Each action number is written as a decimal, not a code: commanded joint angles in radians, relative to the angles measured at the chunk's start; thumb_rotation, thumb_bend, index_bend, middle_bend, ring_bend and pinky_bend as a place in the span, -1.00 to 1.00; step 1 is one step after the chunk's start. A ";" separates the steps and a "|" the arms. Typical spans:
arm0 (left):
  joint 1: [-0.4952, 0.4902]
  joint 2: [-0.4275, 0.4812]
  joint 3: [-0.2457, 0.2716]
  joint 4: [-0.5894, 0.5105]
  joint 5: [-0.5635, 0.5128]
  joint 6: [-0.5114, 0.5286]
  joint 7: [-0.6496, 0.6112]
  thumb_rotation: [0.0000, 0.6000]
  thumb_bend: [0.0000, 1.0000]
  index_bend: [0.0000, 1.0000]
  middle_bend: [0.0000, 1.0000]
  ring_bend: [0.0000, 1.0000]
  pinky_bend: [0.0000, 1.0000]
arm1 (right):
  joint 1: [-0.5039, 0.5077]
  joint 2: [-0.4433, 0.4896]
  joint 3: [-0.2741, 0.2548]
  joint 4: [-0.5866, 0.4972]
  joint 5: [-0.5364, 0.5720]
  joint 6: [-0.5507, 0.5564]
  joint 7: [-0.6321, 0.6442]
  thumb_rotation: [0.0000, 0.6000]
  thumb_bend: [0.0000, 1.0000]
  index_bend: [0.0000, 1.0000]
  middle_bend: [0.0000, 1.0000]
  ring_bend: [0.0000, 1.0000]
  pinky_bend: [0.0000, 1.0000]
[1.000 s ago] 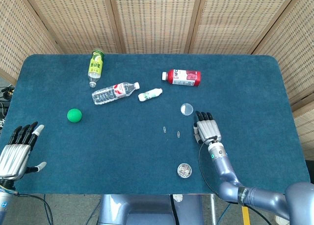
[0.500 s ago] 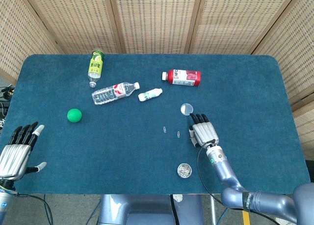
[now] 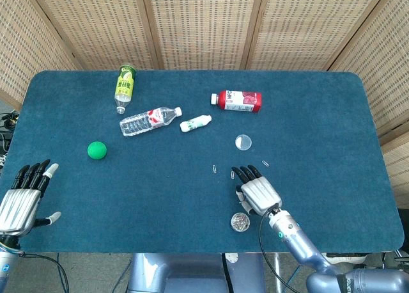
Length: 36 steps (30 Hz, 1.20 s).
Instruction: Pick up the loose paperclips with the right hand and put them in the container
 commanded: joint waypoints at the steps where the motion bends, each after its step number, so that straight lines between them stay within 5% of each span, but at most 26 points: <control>1: 0.000 0.000 0.001 0.000 0.001 -0.001 0.002 1.00 -1.00 -1.00 -1.00 -1.00 -1.00 | -0.021 0.035 -0.042 -0.042 -0.049 0.001 -0.001 1.00 -0.13 0.26 -0.98 -1.00 -1.00; 10: 0.001 -0.001 0.001 -0.003 0.004 0.000 0.006 1.00 -1.00 -1.00 -1.00 -1.00 -1.00 | -0.052 0.054 -0.090 -0.088 -0.121 -0.007 0.015 1.00 -0.13 0.26 -0.98 -1.00 -1.00; 36: -0.002 0.001 -0.003 -0.001 -0.006 -0.007 -0.001 1.00 -1.00 -1.00 -1.00 -1.00 -1.00 | -0.043 -0.067 -0.063 0.020 -0.051 -0.061 -0.045 1.00 -0.14 0.26 -0.98 -1.00 -1.00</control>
